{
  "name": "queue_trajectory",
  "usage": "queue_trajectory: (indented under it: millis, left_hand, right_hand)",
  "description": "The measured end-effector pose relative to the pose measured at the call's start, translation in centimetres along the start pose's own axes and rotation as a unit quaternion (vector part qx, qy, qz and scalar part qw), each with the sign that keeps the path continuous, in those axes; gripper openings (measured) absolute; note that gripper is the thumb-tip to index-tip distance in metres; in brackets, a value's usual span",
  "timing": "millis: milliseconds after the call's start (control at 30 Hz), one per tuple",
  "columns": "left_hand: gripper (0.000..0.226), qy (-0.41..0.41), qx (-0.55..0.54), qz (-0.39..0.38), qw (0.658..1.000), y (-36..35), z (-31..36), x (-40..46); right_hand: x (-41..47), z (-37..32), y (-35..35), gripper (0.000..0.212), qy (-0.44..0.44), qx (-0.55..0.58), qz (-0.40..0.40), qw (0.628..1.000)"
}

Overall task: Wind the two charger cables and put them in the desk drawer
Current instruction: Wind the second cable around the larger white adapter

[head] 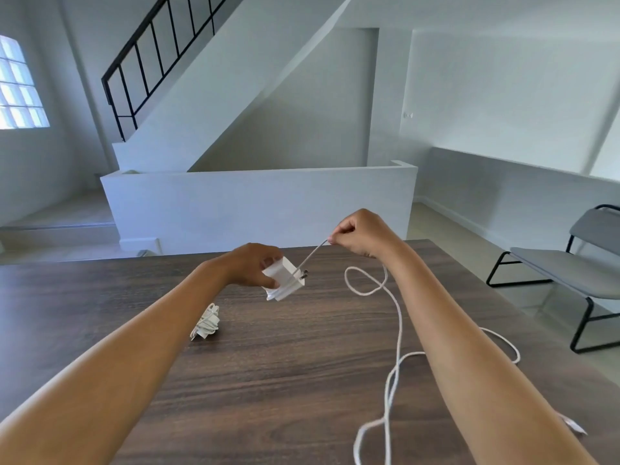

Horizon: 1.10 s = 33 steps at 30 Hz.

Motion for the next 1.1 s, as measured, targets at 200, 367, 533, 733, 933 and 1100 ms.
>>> queue_trajectory:
  millis: [200,367,533,733,933,1100]
  left_hand:
    - [0.038,0.016,-0.259,-0.131,0.957,-0.5,0.7,-1.6]
    - [0.075,-0.003,-0.521,-0.151,0.840,0.0,1.1,-2.0]
    - [0.082,-0.014,-0.675,-0.047,0.736,1.3,0.9,-1.6]
    - [0.060,0.022,-0.753,0.091,0.651,2.4,0.7,-1.1]
    - [0.019,0.138,-0.761,0.238,0.587,2.1,-1.0,0.3]
    - [0.023,0.226,-0.618,0.344,0.669,2.7,-4.1,0.4]
  right_hand:
    - [0.6,2.0,-0.7,0.020,-0.007,0.040,0.055,0.998]
    - [0.9,3.0,-2.8,0.039,-0.036,0.075,0.021,0.996]
    - [0.4,3.0,-5.0,0.050,-0.059,0.127,-0.013,0.990]
    - [-0.7,2.3,-7.6,0.052,-0.067,0.207,-0.061,0.974]
    - [-1.7,1.7,-8.9,0.039,-0.086,0.246,-0.110,0.959]
    - [-2.7,2.2,-8.2,0.031,-0.088,0.171,-0.120,0.974]
Point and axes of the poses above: each hand's wrist, its own x-axis towards the middle knuckle, its own y-axis out of the back of the hand, z = x × y, the point moved 5 cm from there along x, towards the middle knuckle, and after that the axes turned 1 degree about z, right-handed, at the moved point
